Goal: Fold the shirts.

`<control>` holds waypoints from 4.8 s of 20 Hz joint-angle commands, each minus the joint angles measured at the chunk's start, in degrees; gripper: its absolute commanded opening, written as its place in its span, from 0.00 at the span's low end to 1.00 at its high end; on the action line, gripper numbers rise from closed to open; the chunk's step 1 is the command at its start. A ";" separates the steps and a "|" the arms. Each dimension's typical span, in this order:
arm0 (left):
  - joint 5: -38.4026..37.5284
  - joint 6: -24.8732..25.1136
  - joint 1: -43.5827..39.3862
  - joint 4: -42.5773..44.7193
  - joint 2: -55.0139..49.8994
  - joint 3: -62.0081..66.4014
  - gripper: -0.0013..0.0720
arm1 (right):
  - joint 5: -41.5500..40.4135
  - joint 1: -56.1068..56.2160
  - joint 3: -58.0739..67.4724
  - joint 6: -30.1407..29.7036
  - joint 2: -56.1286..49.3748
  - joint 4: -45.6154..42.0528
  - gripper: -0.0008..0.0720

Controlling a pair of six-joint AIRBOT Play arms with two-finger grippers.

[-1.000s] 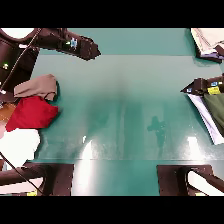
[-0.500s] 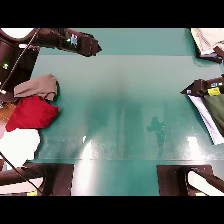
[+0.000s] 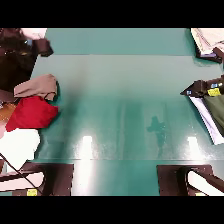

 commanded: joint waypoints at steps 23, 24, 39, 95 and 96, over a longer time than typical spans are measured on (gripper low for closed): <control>0.85 5.60 2.89 1.25 9.97 0.44 0.06 | -4.26 0.04 15.87 0.11 0.11 0.55 0.04; -2.97 6.01 0.17 1.20 12.37 3.80 0.06 | -5.40 0.04 18.38 0.11 0.11 0.55 0.04; -7.67 5.95 -38.38 -13.62 1.60 2.16 0.66 | -1.20 0.04 29.68 0.07 0.11 0.42 0.04; -6.54 15.96 -11.15 -20.41 10.86 -29.20 0.06 | -23.54 17.07 -15.89 -4.13 -14.69 6.51 0.03; -9.09 15.96 -11.15 -16.59 10.86 -26.53 0.06 | -22.34 15.30 -13.22 -3.10 -12.41 4.22 0.03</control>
